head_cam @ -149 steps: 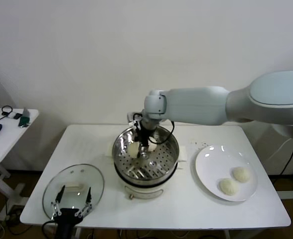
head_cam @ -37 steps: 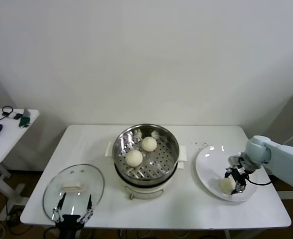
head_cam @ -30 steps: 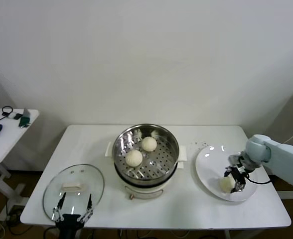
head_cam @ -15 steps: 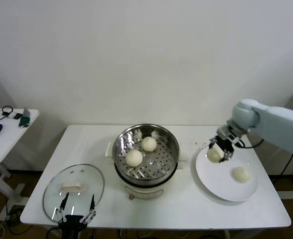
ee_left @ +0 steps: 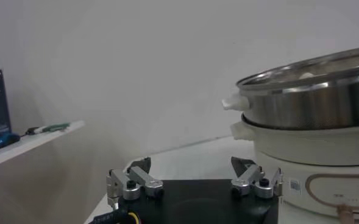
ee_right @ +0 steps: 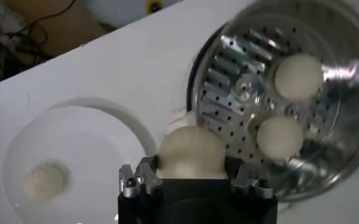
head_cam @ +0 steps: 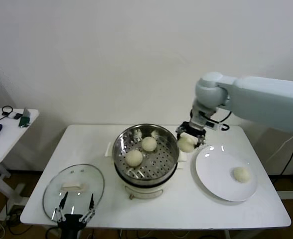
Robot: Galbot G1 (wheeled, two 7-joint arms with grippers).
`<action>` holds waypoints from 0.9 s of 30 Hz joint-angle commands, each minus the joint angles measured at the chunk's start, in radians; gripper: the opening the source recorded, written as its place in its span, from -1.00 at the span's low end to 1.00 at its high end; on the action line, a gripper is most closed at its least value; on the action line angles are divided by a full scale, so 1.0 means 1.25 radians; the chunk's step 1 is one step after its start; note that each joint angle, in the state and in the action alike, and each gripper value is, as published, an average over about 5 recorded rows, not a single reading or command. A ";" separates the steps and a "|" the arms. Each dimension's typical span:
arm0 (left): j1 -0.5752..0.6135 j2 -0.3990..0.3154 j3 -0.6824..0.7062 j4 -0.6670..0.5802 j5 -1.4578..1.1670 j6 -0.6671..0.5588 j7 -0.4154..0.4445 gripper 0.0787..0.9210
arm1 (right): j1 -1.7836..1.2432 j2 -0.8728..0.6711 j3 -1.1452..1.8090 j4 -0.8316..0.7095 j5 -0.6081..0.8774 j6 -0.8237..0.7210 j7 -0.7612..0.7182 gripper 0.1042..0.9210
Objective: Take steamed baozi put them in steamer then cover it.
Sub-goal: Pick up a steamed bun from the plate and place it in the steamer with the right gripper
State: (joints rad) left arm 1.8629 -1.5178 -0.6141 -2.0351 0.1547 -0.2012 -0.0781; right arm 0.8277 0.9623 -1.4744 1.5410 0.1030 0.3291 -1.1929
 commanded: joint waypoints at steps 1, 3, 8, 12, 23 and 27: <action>0.001 0.001 -0.001 0.001 -0.001 0.000 -0.001 0.77 | 0.019 0.146 0.011 0.031 -0.017 0.076 -0.013 0.47; 0.002 0.002 -0.004 0.003 -0.003 -0.002 -0.001 0.77 | -0.004 0.180 0.016 0.017 -0.028 0.078 -0.013 0.47; 0.005 0.004 -0.010 0.007 -0.011 -0.004 -0.001 0.77 | -0.079 0.254 0.025 -0.013 -0.072 0.080 -0.012 0.47; 0.007 0.005 -0.017 0.007 -0.016 -0.002 -0.002 0.77 | -0.148 0.292 0.027 -0.042 -0.124 0.088 -0.011 0.47; 0.006 0.014 -0.031 0.019 -0.034 0.001 -0.004 0.77 | -0.225 0.318 0.019 -0.107 -0.202 0.124 0.003 0.47; 0.004 0.014 -0.029 0.020 -0.034 0.002 -0.004 0.77 | -0.230 0.317 0.023 -0.109 -0.211 0.126 0.009 0.47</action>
State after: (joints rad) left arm 1.8675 -1.5014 -0.6494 -2.0113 0.1157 -0.2005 -0.0831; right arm 0.5933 1.3159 -1.4485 1.4357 -0.1062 0.4658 -1.1865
